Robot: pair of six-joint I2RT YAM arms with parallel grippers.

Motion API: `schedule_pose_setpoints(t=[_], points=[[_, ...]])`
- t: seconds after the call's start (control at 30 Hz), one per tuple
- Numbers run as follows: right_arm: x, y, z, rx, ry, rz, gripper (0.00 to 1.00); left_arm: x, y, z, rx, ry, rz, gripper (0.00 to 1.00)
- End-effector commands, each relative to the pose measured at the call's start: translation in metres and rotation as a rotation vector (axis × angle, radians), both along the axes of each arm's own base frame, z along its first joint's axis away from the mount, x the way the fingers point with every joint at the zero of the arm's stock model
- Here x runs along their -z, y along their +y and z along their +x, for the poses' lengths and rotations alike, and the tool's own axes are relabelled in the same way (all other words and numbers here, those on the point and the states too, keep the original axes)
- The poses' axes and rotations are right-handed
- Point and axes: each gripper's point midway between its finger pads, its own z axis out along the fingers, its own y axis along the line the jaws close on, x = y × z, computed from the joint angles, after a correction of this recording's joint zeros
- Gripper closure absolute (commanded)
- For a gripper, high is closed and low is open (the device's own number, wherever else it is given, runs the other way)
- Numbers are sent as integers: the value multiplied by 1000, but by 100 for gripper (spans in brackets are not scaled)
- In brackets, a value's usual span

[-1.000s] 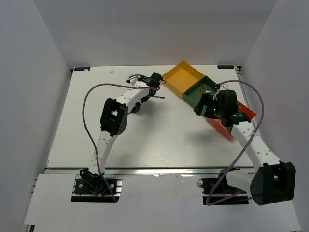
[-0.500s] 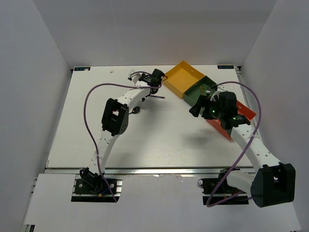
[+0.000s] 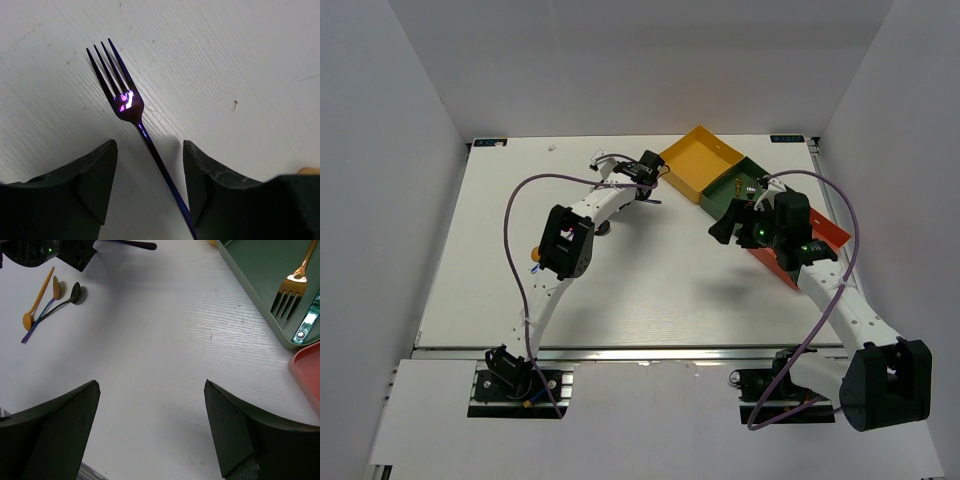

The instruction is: Sort the eating utensils into containers

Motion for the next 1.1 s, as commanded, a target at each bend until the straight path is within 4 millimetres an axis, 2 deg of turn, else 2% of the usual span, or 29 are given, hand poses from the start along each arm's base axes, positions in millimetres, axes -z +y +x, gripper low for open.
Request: schedule_pose_setpoints(t=[0.0, 0.13, 0.27, 0.33, 0.37, 0.5, 0.7, 0.73, 0.77, 0.8, 0.83, 0.9, 0.93, 1.0, 1.07], points=[[-15, 5, 2, -22, -67, 24, 11, 15, 3, -8, 15, 60, 45, 37], [-17, 4, 2, -20, -75, 23, 11, 34, 4, -16, 62, 129, 74, 48], [-19, 4, 0, -21, -85, 24, 11, 55, 1, -21, 133, 211, 91, 49], [-19, 2, 0, -16, -92, 24, 11, 68, 6, -27, 142, 256, 111, 64], [-19, 3, -1, -19, -92, 22, 11, 74, 8, -31, 159, 285, 127, 68], [-24, 3, -2, -21, -110, 28, 11, 90, 9, -44, 198, 351, 121, 71], [-28, 3, -4, -25, -126, 34, 11, 98, 3, -52, 283, 406, 102, 79], [-28, 4, -5, -28, -126, 36, 11, 106, 2, -60, 311, 442, 89, 81], [-28, 4, -5, -30, -126, 38, 11, 102, 0, -61, 343, 448, 88, 81], [-29, 5, -6, -36, -128, 43, 11, 109, 0, -68, 365, 469, 76, 82], [-29, 6, -6, -38, -127, 44, 11, 101, -6, -66, 406, 453, 70, 86], [-29, 6, -6, -36, -127, 46, 11, 102, -8, -74, 438, 466, 58, 90], [-29, 6, -6, -38, -129, 47, 11, 112, -6, -88, 478, 512, 54, 92], [-29, 6, -6, -38, -127, 47, 11, 107, -15, -92, 529, 498, 23, 98], [-30, 6, -6, -39, -129, 48, 11, 110, -24, -105, 607, 521, 5, 100]])
